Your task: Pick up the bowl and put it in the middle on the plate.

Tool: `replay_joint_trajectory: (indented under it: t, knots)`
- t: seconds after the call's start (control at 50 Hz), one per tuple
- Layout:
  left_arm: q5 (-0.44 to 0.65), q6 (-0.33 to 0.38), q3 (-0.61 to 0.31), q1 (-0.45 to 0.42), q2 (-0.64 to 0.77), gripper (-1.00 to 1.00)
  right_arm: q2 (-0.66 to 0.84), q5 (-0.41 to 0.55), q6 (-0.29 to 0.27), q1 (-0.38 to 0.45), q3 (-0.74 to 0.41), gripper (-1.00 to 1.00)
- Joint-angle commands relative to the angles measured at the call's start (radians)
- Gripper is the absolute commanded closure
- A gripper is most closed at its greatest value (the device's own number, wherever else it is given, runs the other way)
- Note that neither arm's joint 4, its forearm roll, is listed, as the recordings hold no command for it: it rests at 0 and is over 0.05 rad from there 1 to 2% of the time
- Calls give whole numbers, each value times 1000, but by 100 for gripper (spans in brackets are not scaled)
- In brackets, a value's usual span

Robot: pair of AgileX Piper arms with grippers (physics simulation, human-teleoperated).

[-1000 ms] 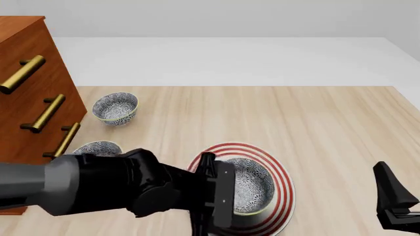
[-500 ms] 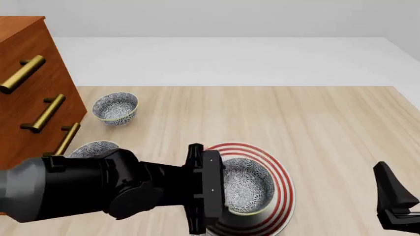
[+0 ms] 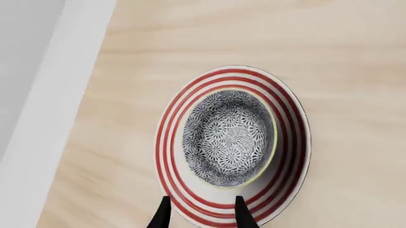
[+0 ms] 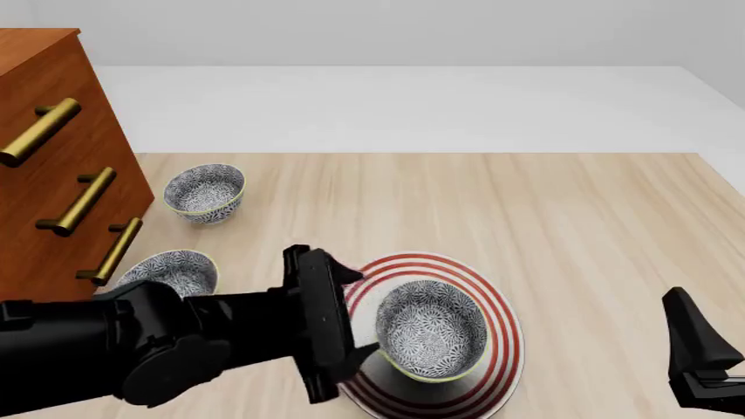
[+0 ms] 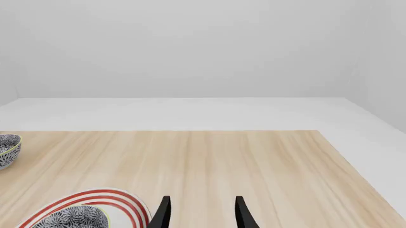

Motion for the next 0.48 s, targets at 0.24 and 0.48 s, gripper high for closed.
replay_joint_trajectory:
  t: [0.24,0.48]
  knots:
    - [-92,-11,175,54,-155,-100,1,0,1,0,0,-100]
    - [-62,-54,238,94,-286,-100,0,0,0,0,0,-100]
